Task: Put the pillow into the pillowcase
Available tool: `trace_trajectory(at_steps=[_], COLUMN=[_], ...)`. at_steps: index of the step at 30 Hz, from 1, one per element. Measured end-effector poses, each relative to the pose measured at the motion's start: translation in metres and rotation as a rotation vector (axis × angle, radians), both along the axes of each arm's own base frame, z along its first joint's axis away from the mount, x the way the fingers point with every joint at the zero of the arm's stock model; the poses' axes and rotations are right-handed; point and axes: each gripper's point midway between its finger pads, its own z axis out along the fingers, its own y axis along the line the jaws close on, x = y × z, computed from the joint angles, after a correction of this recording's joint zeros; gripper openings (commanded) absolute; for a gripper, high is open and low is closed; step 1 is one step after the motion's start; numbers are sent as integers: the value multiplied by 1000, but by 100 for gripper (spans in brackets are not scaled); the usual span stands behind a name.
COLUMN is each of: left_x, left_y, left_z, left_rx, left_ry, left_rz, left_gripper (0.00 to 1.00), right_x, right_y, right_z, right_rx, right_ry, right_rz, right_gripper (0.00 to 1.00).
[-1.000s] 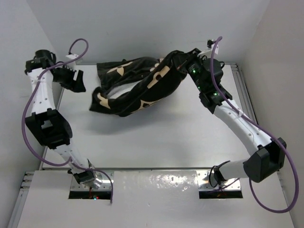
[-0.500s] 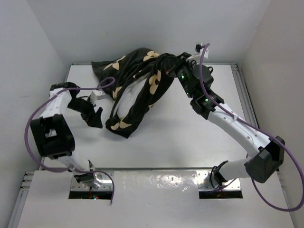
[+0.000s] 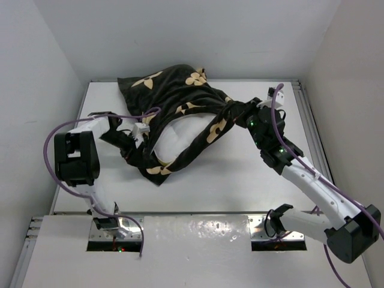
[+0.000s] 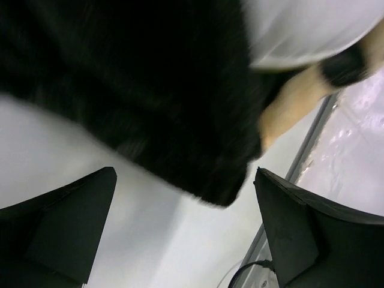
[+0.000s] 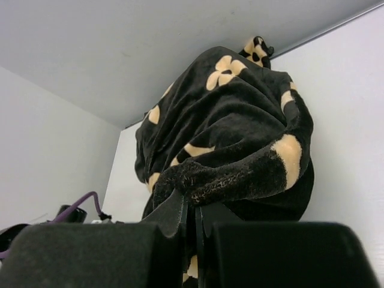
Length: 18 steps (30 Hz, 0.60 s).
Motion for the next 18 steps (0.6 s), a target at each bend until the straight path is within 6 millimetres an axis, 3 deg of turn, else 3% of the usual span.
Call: trace_trajectory(at_steps=[4,11,12,13,14,15,18], left_x=[-14,-25,-25,-25,-26,-26,-15], left_y=[16,-17,-20,-23,-25,-27,-33], left_z=[-18,-26,-28,-30,-31,-33,-26], left_rx=[9,-58,-65,-74,-81,-90,-142], left_ry=[56,98,106,120,138,158,219], left_rz=[24,-24,-28,-26,-20,-13,19], left_gripper=[100,97,90,37,7,0,0], right_x=[1,9,9,9,10,10,22], right_y=[4,17,17,17,17,17,18], right_z=[0,-16,-17,-17,-16,-15,-10], right_rx=[13,-2,-2,-3,-3,-5,-21], right_ry=[-1,30,30,30,28,26,29], right_rz=[8,26,26,26,25,25,35], right_gripper=[0,0,0,0,0,0,0])
